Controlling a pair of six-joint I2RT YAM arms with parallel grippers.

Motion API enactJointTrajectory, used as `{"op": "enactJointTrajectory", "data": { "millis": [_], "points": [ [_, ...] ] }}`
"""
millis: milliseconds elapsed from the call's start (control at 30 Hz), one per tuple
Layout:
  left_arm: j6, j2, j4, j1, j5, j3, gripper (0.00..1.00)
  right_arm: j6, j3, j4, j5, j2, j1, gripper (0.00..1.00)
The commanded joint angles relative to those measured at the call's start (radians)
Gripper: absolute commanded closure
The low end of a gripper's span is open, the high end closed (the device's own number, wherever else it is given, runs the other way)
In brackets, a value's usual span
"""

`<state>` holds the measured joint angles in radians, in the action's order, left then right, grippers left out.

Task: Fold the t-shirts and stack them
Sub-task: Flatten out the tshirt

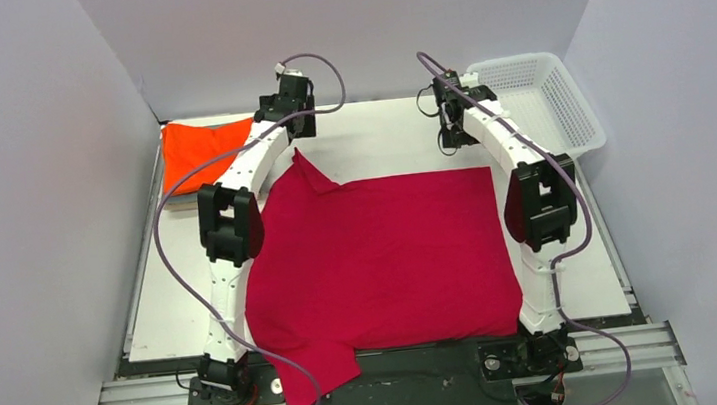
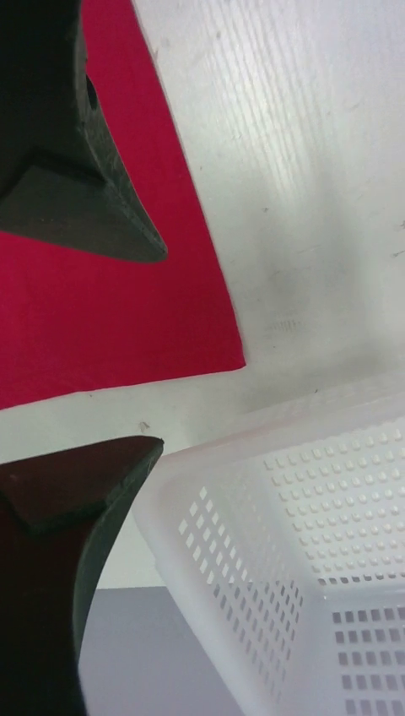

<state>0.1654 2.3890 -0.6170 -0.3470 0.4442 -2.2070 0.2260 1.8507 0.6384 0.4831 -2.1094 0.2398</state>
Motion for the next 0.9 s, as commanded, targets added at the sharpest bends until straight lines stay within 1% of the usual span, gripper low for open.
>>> {"op": "enactJointTrajectory", "data": {
  "millis": [0,67,100,133,167,200,233,267,300,333,367,400,433,467,533,633,767,867],
  "points": [
    [0.06,-0.068,-0.062,-0.003,0.068,-0.097,0.13,0.031,0.003,0.012,-0.015,0.129,0.001,0.23],
    [0.129,-0.109,-0.107,-0.001,0.054,-0.077,0.13,0.074,-0.067,0.001,-0.08,0.195,0.0,0.17],
    [0.169,-0.15,-0.127,-0.001,0.019,-0.06,0.13,0.108,-0.095,-0.014,-0.108,0.246,0.001,0.16],
    [0.19,-0.176,-0.13,-0.002,-0.001,0.001,0.13,0.126,-0.165,-0.023,-0.165,0.271,0.001,0.1],
    [0.238,-0.231,-0.128,-0.002,-0.045,0.038,0.12,0.172,-0.206,-0.042,-0.197,0.323,0.001,0.09],
    [0.26,-0.262,-0.12,-0.003,-0.074,0.137,0.12,0.185,-0.29,-0.052,-0.252,0.348,0.002,0.08],
    [0.296,-0.327,-0.078,-0.003,-0.138,0.193,0.12,0.218,-0.338,-0.08,-0.275,0.399,0.002,0.07],
    [0.313,-0.364,-0.046,-0.003,-0.171,0.327,0.12,0.233,-0.438,-0.098,-0.319,0.427,0.003,0.07],
    [0.343,-0.434,0.036,-0.003,-0.25,0.4,0.12,0.258,-0.488,-0.136,-0.339,0.477,0.004,0.07],
    [0.357,-0.464,0.08,-0.002,-0.287,0.534,0.12,0.272,-0.581,-0.174,-0.376,0.519,0.008,0.07],
    [0.385,-0.517,0.165,-0.001,-0.347,0.591,0.12,0.295,-0.623,-0.192,-0.391,0.537,0.011,0.07],
    [0.4,-0.536,0.199,0.001,-0.366,0.682,0.12,0.303,-0.699,-0.223,-0.421,0.566,0.019,0.07],
    [0.432,-0.561,0.26,0.002,-0.389,0.717,0.11,0.317,-0.763,-0.238,-0.433,0.577,0.024,0.07],
    [0.447,-0.566,0.287,0.007,-0.403,0.77,0.11,0.322,-0.789,-0.266,-0.45,0.591,0.033,0.07],
    [0.488,-0.56,0.358,0.017,-0.458,0.809,0.1,0.335,-0.854,-0.304,-0.47,0.597,0.044,0.07],
    [0.529,-0.498,0.427,0.027,-0.558,0.801,0.09,0.345,-0.916,-0.337,-0.5,0.583,0.048,0.08],
    [0.535,-0.406,0.395,0.028,-0.584,0.742,0.08,0.344,-0.934,-0.342,-0.492,0.543,0.047,0.08],
    [0.529,-0.37,0.408,0.026,-0.607,0.739,0.08,0.341,-0.937,-0.346,-0.487,0.523,0.047,0.09]
  ]
}}
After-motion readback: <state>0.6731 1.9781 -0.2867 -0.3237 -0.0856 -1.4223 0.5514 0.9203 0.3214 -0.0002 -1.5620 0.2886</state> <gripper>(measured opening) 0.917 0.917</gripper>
